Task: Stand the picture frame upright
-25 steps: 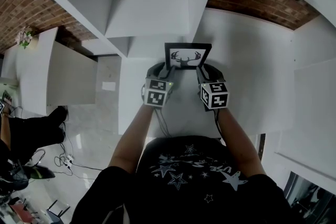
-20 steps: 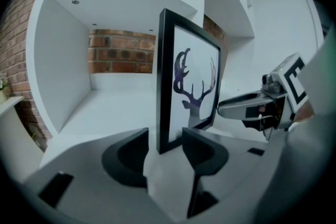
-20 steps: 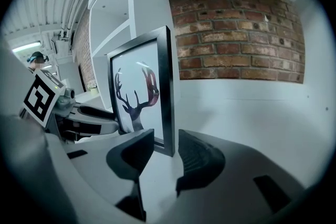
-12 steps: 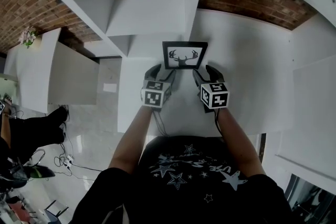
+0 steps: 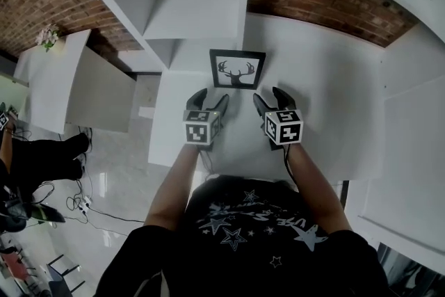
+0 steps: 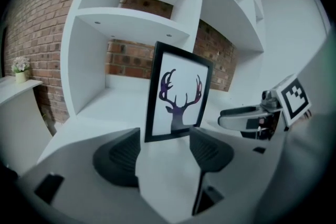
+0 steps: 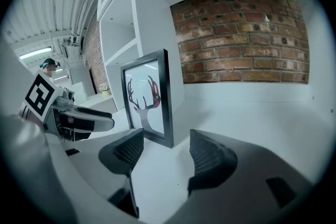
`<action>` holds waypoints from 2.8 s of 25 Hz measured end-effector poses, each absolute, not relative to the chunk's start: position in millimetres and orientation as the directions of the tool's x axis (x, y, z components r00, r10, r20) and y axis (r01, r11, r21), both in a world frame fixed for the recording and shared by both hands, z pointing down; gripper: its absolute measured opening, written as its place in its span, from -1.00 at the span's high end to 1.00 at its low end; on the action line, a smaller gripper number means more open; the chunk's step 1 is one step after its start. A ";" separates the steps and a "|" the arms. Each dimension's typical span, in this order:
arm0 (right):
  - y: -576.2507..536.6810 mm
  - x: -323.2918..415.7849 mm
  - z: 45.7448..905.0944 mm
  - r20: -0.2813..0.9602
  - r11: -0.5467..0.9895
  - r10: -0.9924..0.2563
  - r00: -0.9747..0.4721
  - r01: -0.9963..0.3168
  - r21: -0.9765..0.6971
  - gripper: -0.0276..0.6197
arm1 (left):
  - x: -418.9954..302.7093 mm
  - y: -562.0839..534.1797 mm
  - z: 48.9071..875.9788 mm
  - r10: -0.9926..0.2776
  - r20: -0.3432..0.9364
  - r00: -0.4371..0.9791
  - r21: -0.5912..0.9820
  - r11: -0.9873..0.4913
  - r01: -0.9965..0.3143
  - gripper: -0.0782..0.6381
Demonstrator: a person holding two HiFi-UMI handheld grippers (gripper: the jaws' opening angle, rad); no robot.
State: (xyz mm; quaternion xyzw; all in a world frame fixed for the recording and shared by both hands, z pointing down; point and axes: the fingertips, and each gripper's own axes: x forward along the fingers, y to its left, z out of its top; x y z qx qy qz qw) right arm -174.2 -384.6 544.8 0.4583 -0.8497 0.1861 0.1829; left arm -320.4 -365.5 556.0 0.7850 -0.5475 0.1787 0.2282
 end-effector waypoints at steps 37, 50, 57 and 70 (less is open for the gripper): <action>-320.1 30.6 503.1 0.355 0.623 -0.662 -0.660 -0.748 -0.228 0.13 | -104.1 -286.0 501.5 -0.843 0.478 0.245 0.098 -0.226 -0.969 0.02; -257.8 92.3 512.6 0.371 0.700 -0.572 -0.732 -0.671 -0.246 0.67 | -49.8 -201.2 496.4 -0.859 0.488 0.154 0.100 -0.121 -0.988 0.05; -236.9 86.5 527.6 0.385 0.712 -0.535 -0.752 -0.647 -0.274 0.78 | -46.8 -167.7 506.6 -0.854 0.508 0.113 0.113 -0.064 -0.991 0.16; -213.7 71.0 539.3 0.426 0.748 -0.461 -0.778 -0.600 -0.286 0.87 | -46.0 -120.0 516.2 -0.867 0.487 0.105 0.135 -0.044 -0.990 0.40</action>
